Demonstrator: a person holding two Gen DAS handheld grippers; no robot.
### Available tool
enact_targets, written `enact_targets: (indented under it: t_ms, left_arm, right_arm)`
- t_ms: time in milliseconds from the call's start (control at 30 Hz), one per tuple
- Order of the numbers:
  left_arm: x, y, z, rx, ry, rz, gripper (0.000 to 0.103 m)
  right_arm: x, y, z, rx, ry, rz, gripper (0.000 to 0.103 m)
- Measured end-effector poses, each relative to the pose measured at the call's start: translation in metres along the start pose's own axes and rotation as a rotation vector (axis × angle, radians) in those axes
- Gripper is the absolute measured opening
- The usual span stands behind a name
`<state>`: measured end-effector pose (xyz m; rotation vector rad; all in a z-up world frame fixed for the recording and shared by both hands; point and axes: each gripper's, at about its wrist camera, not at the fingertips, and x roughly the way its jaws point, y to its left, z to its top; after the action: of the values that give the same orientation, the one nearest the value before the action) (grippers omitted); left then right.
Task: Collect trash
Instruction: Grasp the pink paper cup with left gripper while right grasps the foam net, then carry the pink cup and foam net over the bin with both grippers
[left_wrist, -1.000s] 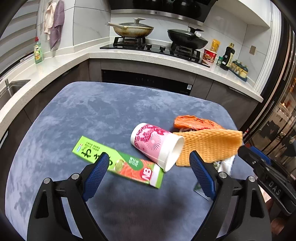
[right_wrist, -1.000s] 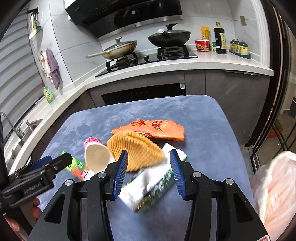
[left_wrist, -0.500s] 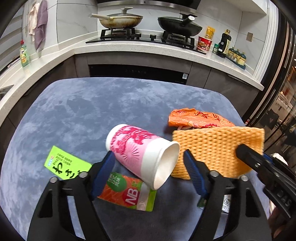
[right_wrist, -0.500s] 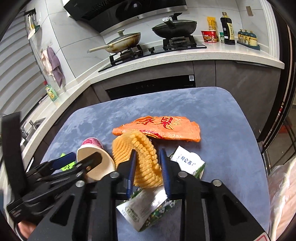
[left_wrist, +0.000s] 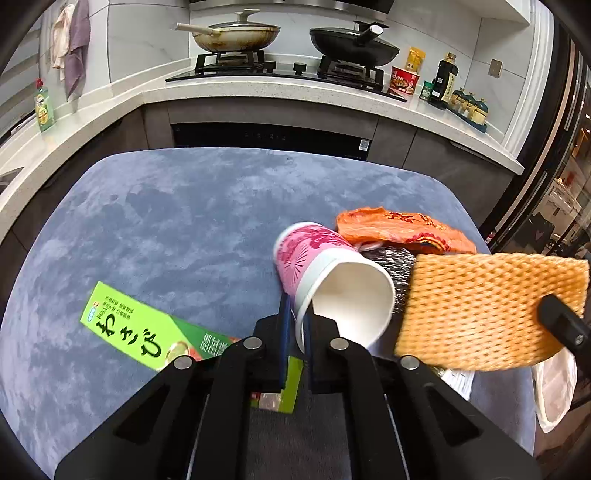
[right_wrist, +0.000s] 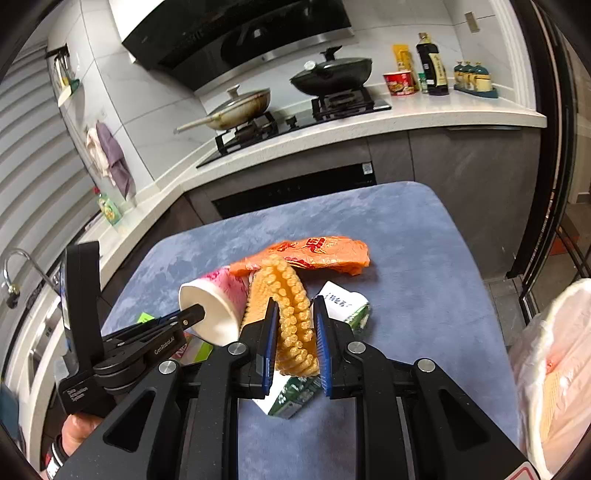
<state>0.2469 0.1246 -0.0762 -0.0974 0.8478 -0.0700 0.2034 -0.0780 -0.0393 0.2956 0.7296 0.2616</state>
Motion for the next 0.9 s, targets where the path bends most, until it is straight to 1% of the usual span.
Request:
enact_targets:
  t_ms: [100, 300, 467, 733, 900]
  left_arm:
    - [-0.008, -0.002, -0.002, 0.001, -0.008, -0.001, 0.003]
    - [-0.040, -0.015, -0.006, 0.014, -0.045, -0.019, 0.003]
    - [-0.071, -0.032, -0.011, 0.027, -0.076, -0.055, 0.003]
    - [-0.115, -0.085, -0.023, 0.091, -0.125, -0.145, 0.003]
    - [-0.130, -0.121, -0.032, 0.139, -0.137, -0.198, 0.003]
  right_arm:
    - [-0.014, -0.004, 0.001, 0.006, -0.025, -0.010, 0.018]
    - [-0.050, -0.014, 0.003, 0.030, -0.088, -0.022, 0.018]
    - [-0.084, -0.025, 0.006, 0.049, -0.151, -0.034, 0.018]
    - [-0.135, -0.054, 0.002, 0.091, -0.237, -0.076, 0.018]
    - [-0.169, -0.085, -0.005, 0.138, -0.282, -0.122, 0.018]
